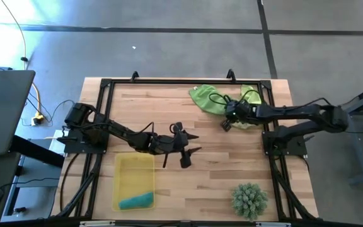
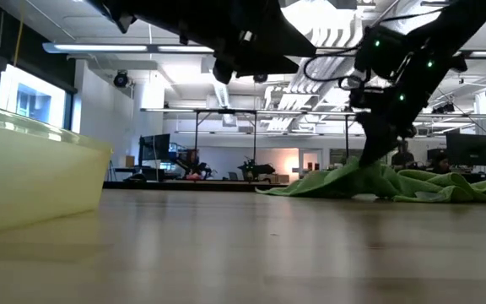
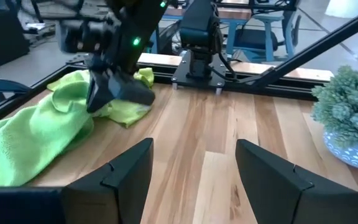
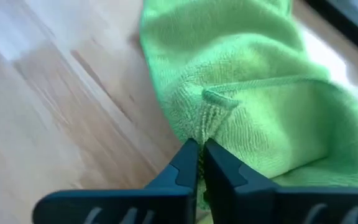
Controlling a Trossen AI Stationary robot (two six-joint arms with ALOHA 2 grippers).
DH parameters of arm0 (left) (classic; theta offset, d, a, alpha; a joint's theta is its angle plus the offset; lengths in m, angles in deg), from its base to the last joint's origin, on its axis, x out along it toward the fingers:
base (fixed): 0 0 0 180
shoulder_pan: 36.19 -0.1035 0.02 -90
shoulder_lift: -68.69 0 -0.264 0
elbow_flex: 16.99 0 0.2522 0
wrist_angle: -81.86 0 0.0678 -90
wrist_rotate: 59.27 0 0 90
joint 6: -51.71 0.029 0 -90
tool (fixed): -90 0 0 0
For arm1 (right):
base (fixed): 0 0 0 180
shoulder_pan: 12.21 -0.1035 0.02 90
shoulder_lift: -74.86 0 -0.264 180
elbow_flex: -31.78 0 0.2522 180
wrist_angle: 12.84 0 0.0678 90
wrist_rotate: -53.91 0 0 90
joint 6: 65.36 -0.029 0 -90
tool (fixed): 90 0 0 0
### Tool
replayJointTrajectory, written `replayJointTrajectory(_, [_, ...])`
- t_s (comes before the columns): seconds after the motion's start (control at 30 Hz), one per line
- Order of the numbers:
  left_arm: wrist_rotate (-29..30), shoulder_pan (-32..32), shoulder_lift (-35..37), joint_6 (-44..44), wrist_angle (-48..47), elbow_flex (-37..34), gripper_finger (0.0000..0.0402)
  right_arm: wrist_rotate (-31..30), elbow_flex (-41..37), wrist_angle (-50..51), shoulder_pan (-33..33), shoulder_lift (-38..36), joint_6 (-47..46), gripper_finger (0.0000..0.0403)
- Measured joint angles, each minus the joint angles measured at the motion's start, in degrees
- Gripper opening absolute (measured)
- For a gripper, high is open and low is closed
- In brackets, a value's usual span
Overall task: Roll microfiber towels into tight, uniform cylinder then place into a basket
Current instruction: Roll the green microfiber towel
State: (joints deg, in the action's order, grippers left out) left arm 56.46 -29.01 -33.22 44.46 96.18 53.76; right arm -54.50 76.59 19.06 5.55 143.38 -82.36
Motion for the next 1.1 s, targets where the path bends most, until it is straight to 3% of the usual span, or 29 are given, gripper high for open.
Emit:
replayJointTrajectory(0.1, [0.5, 0.0, 0.0, 0.0, 0.0, 0.0, 0.0218, 1.5, 0.0, 0.0, -0.5, -3.4, 0.2, 0.0002])
replayJointTrajectory(0.47, [0.6, -0.5, 0.0, 0.6, -0.1, 0.0, 0.0218, 23.0, 0.0, -6.6, -5.1, -14.5, 5.2, 0.0002])
replayJointTrajectory(0.73, [0.5, -0.8, -0.1, 1.9, -6.7, 0.0, 0.0218, 37.3, 0.0, -5.3, -11.3, -16.0, 16.5, 0.0002])
replayJointTrajectory(0.87, [0.4, -0.4, -0.1, 1.9, -11.1, 0.0, 0.0218, 35.2, 0.0, -3.7, -14.4, -15.9, 18.0, 0.0002])
replayJointTrajectory(0.97, [0.4, -0.3, -0.6, 2.0, -15.0, 0.0, 0.0218, 30.0, 0.0, -3.8, -15.6, -15.9, 13.9, 0.0002])
replayJointTrajectory(1.1, [-1.6, -0.4, -0.8, 1.9, -19.8, -0.1, 0.0218, 28.9, 0.0, -3.8, -16.0, -15.9, 8.4, 0.0002])
